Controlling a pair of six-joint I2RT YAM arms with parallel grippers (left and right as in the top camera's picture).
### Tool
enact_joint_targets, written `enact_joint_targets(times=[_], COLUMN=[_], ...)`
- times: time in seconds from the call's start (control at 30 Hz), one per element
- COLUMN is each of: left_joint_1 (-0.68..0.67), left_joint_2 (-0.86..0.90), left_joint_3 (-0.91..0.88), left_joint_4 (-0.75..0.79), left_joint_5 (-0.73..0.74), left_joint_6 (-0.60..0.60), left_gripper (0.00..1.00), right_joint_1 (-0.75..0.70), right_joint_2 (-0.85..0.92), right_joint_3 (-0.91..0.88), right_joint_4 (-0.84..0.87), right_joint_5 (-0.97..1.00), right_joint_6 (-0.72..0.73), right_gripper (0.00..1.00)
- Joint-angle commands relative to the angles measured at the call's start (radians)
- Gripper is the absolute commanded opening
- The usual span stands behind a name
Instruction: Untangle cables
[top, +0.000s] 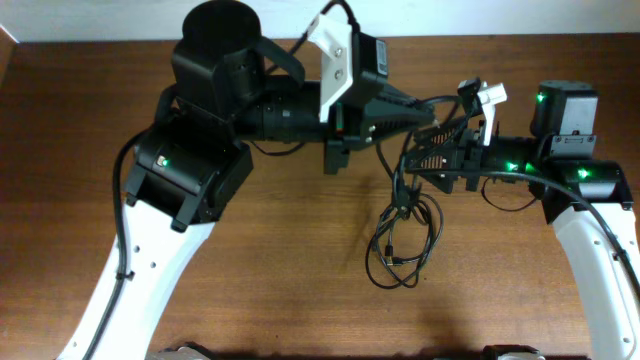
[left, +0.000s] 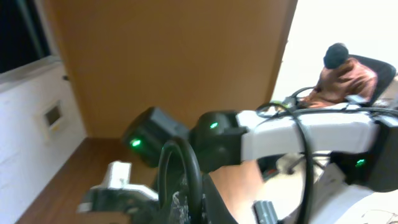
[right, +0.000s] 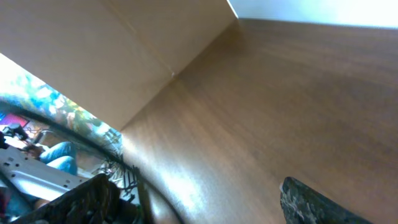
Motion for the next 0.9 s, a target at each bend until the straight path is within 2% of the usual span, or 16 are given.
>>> enact_joint_targets(times=[0.0, 0.23, 0.4, 0.63, 0.87], left_joint_1=[-0.013, 0.014, 0.106, 0.282, 0.416], left_joint_2=[-0.012, -0.026, -0.08, -0.143, -0.145], left_joint_3=[0.019, 0.019, 0.019, 0.019, 0.019], left_joint_4=[0.062, 0.24, 0.29, 0.273, 0.164], left_joint_5=[0.047, 0.048, 0.053, 0.051, 0.051], left_joint_6=[-0.138, -0.296, -0.297, -0.297, -0.298], left_gripper=[0.0, 0.0, 0.0, 0.0, 0.0], right_joint_1=[0.006, 0.004, 0.004, -0.029, -0.037], right_joint_2=[0.0, 0.047, 0.067, 0.067, 0.067], right_joint_3=[0.007, 0.007, 0.007, 0.007, 0.007], right_joint_4=[0.015, -0.002, -0.058, -0.077, -0.091], right_joint_5=[0.039, 0.159, 0.284, 0.301, 0.292], right_joint_6=[-0.01, -0.01, -0.011, -0.01, -0.011], right_gripper=[0.86, 0.86, 0.86, 0.86, 0.85])
